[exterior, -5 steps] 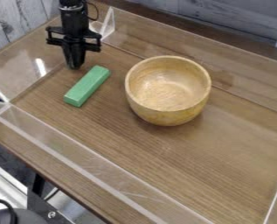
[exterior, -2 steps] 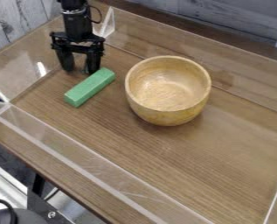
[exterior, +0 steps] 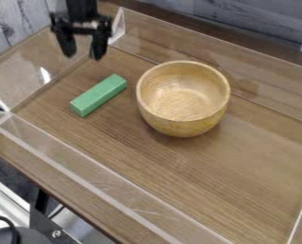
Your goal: Remove the green block from inside the brown bowl and put it on the table
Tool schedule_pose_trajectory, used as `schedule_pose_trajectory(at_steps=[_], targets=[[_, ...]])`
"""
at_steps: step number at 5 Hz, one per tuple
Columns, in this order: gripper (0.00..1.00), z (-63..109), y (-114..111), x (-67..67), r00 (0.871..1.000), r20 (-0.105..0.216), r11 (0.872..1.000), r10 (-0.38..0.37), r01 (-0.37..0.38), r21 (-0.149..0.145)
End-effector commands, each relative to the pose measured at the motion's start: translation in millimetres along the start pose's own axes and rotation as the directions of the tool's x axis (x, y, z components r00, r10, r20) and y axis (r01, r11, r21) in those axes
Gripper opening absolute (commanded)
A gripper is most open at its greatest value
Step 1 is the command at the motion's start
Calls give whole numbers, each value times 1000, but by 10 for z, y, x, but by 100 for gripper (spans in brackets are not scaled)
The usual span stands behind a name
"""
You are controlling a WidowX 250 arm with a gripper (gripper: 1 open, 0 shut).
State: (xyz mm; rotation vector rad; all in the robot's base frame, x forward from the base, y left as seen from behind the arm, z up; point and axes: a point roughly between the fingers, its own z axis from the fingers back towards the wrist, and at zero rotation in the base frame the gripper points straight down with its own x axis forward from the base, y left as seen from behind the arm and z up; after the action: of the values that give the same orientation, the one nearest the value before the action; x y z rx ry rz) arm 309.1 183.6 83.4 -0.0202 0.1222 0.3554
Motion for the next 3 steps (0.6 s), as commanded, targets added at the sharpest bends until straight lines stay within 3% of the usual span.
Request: schedule_pose_trajectory(at_steps=[1, 2, 3], targets=[[100, 476, -6, -5, 988, 155, 1000, 0, 0, -3], [100, 287, 93, 60, 985, 165, 999, 43, -40, -22], [100, 90, 117, 149, 987, 160, 1000, 9, -7, -9]])
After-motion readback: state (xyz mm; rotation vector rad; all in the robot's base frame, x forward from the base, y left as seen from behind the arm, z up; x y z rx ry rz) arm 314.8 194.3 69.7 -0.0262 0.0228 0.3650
